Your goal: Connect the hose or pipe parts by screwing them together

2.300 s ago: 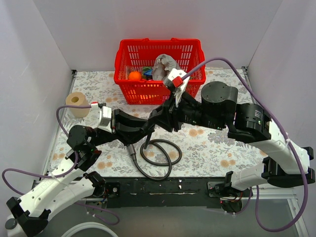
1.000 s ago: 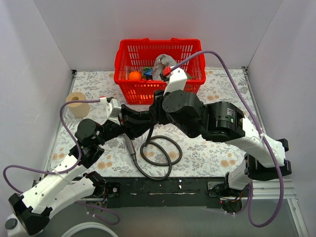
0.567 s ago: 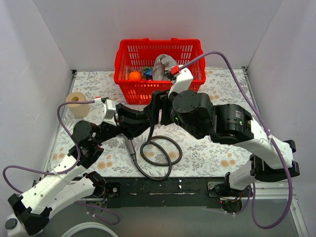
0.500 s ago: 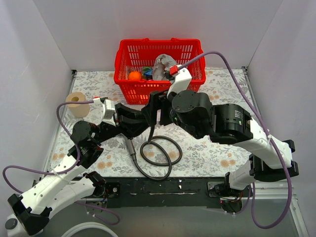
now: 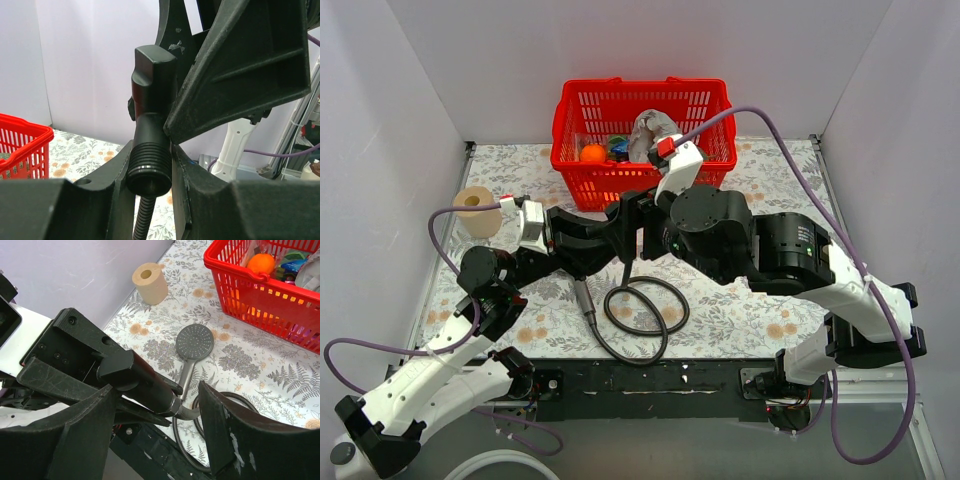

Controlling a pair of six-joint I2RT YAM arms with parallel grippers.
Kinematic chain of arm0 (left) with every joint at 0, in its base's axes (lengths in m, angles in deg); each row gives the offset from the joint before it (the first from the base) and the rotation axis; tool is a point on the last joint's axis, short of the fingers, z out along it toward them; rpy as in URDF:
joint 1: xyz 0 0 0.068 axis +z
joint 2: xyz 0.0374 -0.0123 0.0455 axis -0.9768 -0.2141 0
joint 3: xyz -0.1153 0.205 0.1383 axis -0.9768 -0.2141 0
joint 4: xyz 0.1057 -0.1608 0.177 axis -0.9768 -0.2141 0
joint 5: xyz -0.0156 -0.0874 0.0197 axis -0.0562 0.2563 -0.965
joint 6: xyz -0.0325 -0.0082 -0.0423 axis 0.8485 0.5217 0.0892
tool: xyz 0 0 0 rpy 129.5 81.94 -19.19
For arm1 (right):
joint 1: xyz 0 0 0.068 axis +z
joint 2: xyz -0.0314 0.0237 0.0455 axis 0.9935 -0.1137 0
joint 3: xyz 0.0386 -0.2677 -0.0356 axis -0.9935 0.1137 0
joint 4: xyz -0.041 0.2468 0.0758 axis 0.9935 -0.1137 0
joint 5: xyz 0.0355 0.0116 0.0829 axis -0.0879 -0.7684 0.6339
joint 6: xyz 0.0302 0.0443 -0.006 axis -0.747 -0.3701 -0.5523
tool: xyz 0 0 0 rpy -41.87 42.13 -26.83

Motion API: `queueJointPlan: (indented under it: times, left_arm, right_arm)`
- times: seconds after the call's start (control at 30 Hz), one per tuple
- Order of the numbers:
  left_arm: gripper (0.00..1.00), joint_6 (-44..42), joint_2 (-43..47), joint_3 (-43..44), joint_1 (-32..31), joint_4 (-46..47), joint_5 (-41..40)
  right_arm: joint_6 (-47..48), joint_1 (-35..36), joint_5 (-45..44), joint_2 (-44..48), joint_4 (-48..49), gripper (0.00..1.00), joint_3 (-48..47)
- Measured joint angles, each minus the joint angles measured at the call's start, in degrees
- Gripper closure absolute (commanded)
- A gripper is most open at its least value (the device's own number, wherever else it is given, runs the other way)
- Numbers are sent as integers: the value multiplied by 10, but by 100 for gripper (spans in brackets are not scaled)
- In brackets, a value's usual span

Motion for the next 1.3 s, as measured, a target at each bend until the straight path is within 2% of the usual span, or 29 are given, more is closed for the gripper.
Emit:
queueJointPlan:
  times: [0.23, 0.53, 0.7, 1.07, 1.2, 1.3]
  left_arm:
    - [100, 0, 0, 5, 3, -5, 24]
    - [100, 0, 0, 12, 7, -9, 43]
    - [100, 2, 0, 12, 8, -12, 49]
    - [100, 5, 4, 14, 6, -3, 94]
    - [100, 9, 4, 14, 6, -3, 112]
    - [100, 15, 3, 14, 6, -3, 136]
  right_arm:
    - [12, 2, -15, 24, 2, 47, 5]
    - [15, 3, -27, 52, 0, 47, 24]
    - [25, 4, -27, 45, 0, 37, 17]
    - [87, 1, -30, 40, 40, 34, 0]
    - [109, 1, -28, 48, 59, 37, 0]
    - [137, 0, -19, 59, 78, 48, 0]
